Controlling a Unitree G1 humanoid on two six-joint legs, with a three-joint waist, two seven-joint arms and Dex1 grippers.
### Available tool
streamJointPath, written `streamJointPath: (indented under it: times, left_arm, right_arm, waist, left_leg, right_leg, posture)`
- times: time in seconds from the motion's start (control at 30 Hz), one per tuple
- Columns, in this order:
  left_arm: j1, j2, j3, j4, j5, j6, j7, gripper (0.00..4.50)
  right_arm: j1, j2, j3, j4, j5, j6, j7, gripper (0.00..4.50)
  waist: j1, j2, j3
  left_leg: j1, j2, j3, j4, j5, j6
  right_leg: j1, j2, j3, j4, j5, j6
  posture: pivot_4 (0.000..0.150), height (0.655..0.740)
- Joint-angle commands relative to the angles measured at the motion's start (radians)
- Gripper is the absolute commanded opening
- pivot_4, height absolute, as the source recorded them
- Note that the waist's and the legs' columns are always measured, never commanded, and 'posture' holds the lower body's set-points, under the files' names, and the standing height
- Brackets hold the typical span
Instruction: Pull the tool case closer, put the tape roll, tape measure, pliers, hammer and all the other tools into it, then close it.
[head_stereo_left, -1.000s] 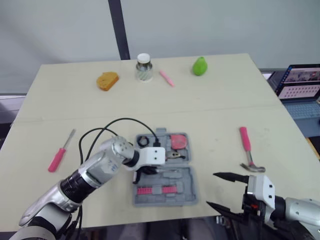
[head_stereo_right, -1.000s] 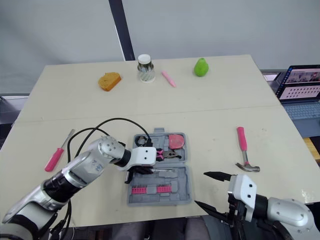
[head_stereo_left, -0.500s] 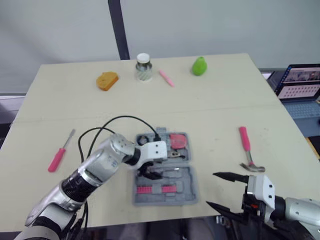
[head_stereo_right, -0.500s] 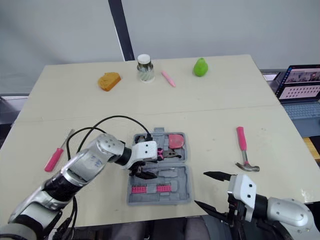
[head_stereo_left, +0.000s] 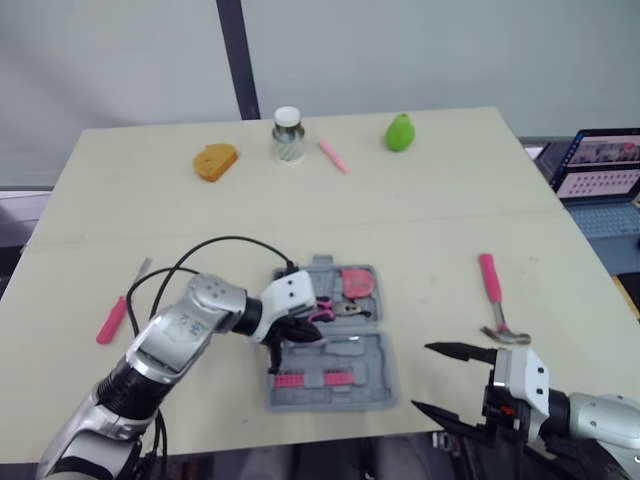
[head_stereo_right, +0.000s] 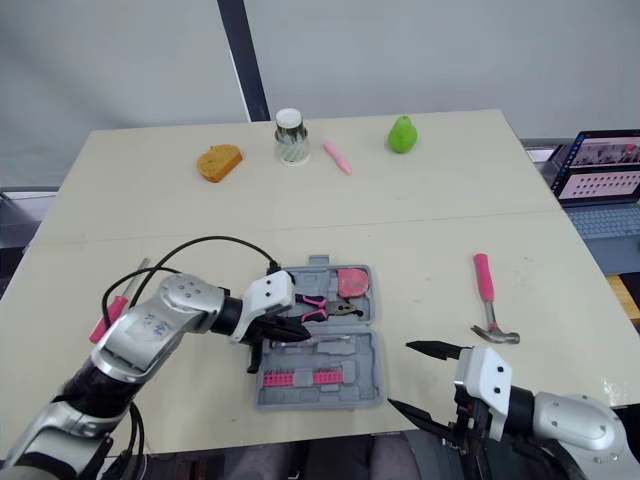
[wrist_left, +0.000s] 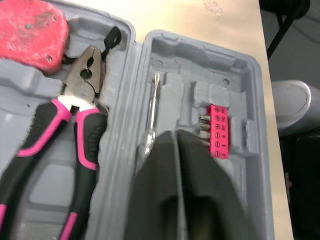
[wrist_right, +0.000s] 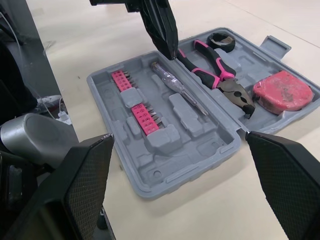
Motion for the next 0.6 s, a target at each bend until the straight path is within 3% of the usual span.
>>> streamJointPath:
  times: [0.03, 0.33, 0.6]
  left_arm:
    - [0.061, -0.033, 0.075, 0.028, -0.043, -0.184, 0.013, 0.05]
    - [0.182, -0.038, 0.088, 0.173, -0.007, -0.503, 0.01, 0.05]
    - [0.193, -0.054, 0.047, 0.262, 0.071, -0.622, 0.051, 0.05]
  right_arm:
    - [0.008, 0.008, -0.01, -0.017, 0.011, -0.009, 0.001, 4.5]
    - [0.003, 0.046, -0.013, -0.014, 0.009, -0.043, -0.006, 4.5]
    - [-0.005, 0.066, -0.013, 0.0, -0.012, -0.066, -0.019, 4.5]
  waist:
    - [0.001, 0.0, 0.0]
    - [0.0, 0.0, 0.0]
    - [-0.001, 0.0, 0.0]
  left_leg:
    - [0.0, 0.0, 0.0, 0.0, 0.0, 0.0]
    - [0.001, 0.0, 0.0, 0.0, 0.0, 0.0]
    - [0.001, 0.0, 0.0, 0.0, 0.0, 0.0]
  right_leg:
    - [0.0, 0.0, 0.0, 0.0, 0.0, 0.0]
    - [0.0, 0.0, -0.001, 0.0, 0.0, 0.0]
    - [0.0, 0.0, -0.001, 0.0, 0.0, 0.0]
  posture:
    - [0.15, 0.7391]
    - [0.15, 0.7391]
    - [0.15, 0.7391]
